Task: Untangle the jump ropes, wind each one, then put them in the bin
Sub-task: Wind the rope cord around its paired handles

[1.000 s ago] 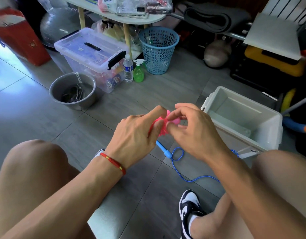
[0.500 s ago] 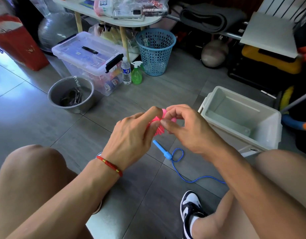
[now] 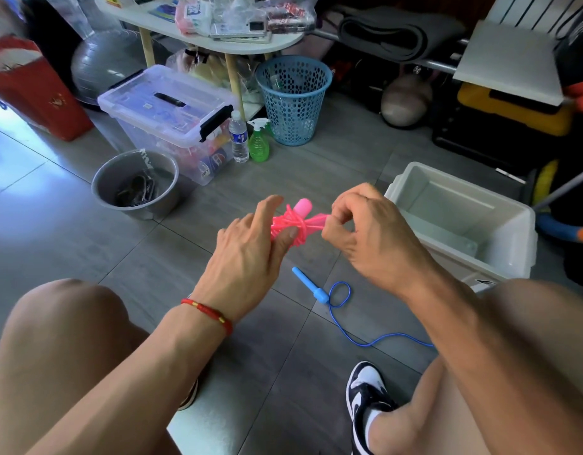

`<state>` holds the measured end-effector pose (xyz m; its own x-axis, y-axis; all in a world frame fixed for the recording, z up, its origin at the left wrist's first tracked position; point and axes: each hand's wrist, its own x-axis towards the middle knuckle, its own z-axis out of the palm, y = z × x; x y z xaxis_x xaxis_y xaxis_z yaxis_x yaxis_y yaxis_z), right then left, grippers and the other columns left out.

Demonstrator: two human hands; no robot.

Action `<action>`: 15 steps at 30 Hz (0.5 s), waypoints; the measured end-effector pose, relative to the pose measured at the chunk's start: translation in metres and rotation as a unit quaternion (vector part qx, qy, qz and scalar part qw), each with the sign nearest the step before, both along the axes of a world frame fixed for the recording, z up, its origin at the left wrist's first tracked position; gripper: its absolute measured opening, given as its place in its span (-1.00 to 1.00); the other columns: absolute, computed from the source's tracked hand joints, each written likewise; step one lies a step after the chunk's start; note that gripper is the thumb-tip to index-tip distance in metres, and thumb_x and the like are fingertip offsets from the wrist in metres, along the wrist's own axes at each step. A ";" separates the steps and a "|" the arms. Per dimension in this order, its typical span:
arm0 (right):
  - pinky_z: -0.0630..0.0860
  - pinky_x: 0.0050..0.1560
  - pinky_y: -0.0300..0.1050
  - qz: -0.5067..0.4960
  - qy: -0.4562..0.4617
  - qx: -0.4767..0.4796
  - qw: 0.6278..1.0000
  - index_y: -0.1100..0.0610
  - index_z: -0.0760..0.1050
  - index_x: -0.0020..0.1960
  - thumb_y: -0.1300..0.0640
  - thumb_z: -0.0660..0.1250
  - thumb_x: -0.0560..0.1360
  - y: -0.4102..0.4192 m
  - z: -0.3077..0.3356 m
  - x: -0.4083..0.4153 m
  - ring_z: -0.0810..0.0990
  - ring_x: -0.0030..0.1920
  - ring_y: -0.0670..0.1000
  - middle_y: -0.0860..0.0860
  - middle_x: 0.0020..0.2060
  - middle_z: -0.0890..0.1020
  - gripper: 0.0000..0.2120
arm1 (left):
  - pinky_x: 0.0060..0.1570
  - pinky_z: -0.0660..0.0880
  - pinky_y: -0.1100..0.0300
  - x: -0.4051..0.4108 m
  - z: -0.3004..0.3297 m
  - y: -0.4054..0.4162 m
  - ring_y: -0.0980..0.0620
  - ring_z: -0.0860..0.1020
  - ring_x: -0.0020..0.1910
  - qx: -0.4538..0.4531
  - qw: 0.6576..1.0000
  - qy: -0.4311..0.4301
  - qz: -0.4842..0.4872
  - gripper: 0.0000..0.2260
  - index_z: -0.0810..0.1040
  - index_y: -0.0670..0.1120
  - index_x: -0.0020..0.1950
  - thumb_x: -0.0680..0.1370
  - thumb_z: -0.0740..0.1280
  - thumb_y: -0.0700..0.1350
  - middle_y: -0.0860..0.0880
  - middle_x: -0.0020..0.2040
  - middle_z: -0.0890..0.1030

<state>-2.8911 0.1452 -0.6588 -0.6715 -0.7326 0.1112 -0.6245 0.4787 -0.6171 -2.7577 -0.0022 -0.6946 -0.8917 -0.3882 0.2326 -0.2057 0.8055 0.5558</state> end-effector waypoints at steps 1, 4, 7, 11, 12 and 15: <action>0.52 -0.06 -0.06 -0.018 -0.027 -0.014 0.999 0.15 0.52 -0.17 0.10 0.34 0.53 -0.001 0.000 0.000 0.61 -0.14 0.01 0.03 -0.08 0.60 -0.85 | -0.03 0.45 -0.08 0.000 0.000 0.000 -0.21 0.55 -0.07 -0.004 1.000 0.001 0.004 -0.51 0.34 -0.01 0.43 0.64 0.02 0.26 -0.03 -0.04 0.63; 0.65 -0.09 0.10 -0.065 -0.170 -0.080 0.980 0.20 0.54 -0.19 0.18 0.38 0.50 -0.001 0.002 0.002 0.72 -0.30 0.02 0.06 -0.32 0.71 -0.88 | 0.01 0.48 -0.11 0.000 0.000 0.001 -0.15 0.53 -0.04 0.020 1.000 0.015 0.013 -0.59 0.41 0.02 0.37 0.65 0.09 0.23 0.01 0.03 0.61; 0.66 -0.11 0.11 -0.085 -0.176 -0.123 0.973 0.16 0.54 -0.22 0.19 0.42 0.47 -0.001 0.000 0.005 0.72 -0.32 0.01 0.03 -0.38 0.71 -0.88 | -0.01 0.52 -0.07 0.000 0.000 0.001 0.02 0.59 -0.11 0.093 0.995 0.034 -0.011 -0.67 0.46 0.03 0.27 0.65 0.17 0.21 0.08 0.02 0.59; 0.63 -0.17 0.12 -0.075 -0.112 -0.136 0.981 0.12 0.48 -0.19 0.15 0.43 0.48 -0.003 -0.002 0.004 0.71 -0.32 -0.02 -0.02 -0.37 0.71 -0.86 | -0.06 0.53 -0.04 -0.002 0.003 0.003 0.03 0.57 -0.13 0.131 0.990 0.039 -0.028 -0.73 0.44 0.04 0.20 0.65 0.20 0.19 0.09 -0.05 0.56; 0.63 -0.17 0.15 -0.071 -0.113 -0.153 0.979 0.13 0.48 -0.19 0.16 0.42 0.48 -0.003 -0.001 0.003 0.72 -0.33 -0.01 -0.01 -0.36 0.71 -0.87 | -0.09 0.52 -0.03 -0.002 0.005 0.005 0.02 0.56 -0.14 0.155 0.986 0.046 -0.031 -0.76 0.42 0.04 0.18 0.64 0.22 0.17 0.12 -0.09 0.56; 0.65 -0.18 0.19 -0.061 -0.130 -0.204 0.968 0.19 0.50 -0.13 0.23 0.42 0.48 -0.001 0.005 0.003 0.73 -0.33 0.02 0.05 -0.31 0.71 -0.90 | -0.14 0.53 -0.03 -0.002 0.015 0.009 -0.06 0.54 -0.20 0.218 0.974 0.054 -0.030 -0.78 0.39 0.02 0.13 0.62 0.24 0.14 0.17 -0.18 0.60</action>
<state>-2.8876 0.1439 -0.6540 -0.7951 -0.5759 0.1903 -0.3761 0.2220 -0.8996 -2.7600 0.0072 -0.6801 -0.8950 -0.4197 0.1512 -0.0873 0.4972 0.8632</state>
